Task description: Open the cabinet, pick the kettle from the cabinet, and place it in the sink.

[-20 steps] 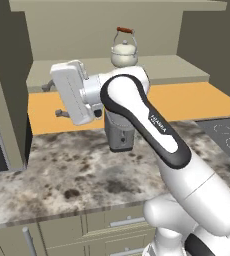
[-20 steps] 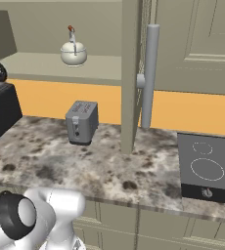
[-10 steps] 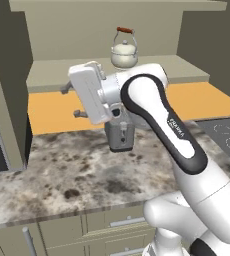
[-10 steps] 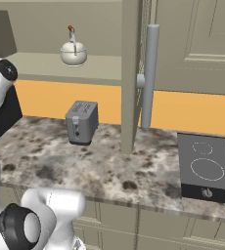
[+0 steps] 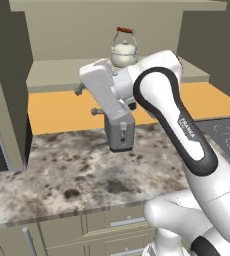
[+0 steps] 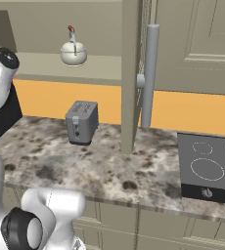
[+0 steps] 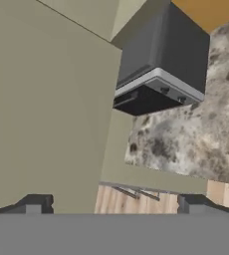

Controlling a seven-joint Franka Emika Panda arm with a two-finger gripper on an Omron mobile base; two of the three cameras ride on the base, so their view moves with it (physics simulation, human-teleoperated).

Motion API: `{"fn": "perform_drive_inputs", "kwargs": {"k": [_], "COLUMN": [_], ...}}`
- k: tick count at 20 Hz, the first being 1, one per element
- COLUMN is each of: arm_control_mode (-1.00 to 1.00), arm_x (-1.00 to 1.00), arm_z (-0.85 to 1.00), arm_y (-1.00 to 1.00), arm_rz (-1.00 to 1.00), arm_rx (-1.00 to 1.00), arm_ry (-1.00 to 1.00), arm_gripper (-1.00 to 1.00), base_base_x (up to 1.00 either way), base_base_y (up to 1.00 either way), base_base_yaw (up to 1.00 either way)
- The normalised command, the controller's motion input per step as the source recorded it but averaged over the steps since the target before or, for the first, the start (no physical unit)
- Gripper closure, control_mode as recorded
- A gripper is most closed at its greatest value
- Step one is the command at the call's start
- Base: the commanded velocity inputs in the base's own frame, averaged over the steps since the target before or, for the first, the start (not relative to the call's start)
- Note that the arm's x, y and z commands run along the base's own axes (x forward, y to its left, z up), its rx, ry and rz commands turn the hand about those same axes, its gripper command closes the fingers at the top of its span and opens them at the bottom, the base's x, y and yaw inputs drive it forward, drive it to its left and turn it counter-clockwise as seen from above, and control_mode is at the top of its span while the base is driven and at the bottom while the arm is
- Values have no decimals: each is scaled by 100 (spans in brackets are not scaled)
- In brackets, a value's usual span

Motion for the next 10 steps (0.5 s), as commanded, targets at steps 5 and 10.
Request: {"fn": "perform_drive_inputs", "kwargs": {"k": [5,10], "arm_control_mode": [-100,-100], "arm_x": [-6,-12], "arm_z": [6,0], "arm_y": [-35,-34], "arm_rz": [-4,-4], "arm_rx": [-16,-17], "arm_ry": [-9,-24], "arm_gripper": [-100,-100], "base_base_x": [0,0], "base_base_y": [0,0], "base_base_yaw": [0,0]}}
